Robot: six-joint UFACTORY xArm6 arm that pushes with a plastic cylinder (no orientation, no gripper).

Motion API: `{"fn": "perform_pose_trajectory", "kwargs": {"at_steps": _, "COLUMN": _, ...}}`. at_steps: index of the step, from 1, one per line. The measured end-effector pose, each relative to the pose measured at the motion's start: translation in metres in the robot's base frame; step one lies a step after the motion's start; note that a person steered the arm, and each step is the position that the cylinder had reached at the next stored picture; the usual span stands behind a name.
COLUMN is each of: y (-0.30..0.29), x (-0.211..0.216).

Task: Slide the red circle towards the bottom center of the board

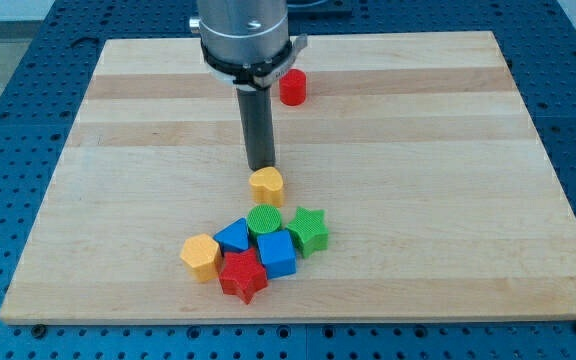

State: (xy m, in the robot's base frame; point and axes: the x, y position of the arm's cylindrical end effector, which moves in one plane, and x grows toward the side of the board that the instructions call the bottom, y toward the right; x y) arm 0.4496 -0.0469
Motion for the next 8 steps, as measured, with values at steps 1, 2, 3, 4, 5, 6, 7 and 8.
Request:
{"fn": "perform_pose_trajectory", "kwargs": {"at_steps": 1, "y": 0.012, "x": 0.032}}
{"fn": "perform_pose_trajectory", "kwargs": {"at_steps": 2, "y": 0.022, "x": 0.039}}
{"fn": "perform_pose_trajectory", "kwargs": {"at_steps": 3, "y": 0.022, "x": 0.023}}
{"fn": "perform_pose_trajectory", "kwargs": {"at_steps": 4, "y": 0.056, "x": -0.011}}
{"fn": "perform_pose_trajectory", "kwargs": {"at_steps": 5, "y": 0.109, "x": -0.049}}
{"fn": "perform_pose_trajectory", "kwargs": {"at_steps": 6, "y": 0.137, "x": -0.099}}
{"fn": "perform_pose_trajectory", "kwargs": {"at_steps": 7, "y": 0.132, "x": -0.158}}
{"fn": "perform_pose_trajectory", "kwargs": {"at_steps": 8, "y": 0.085, "x": -0.191}}
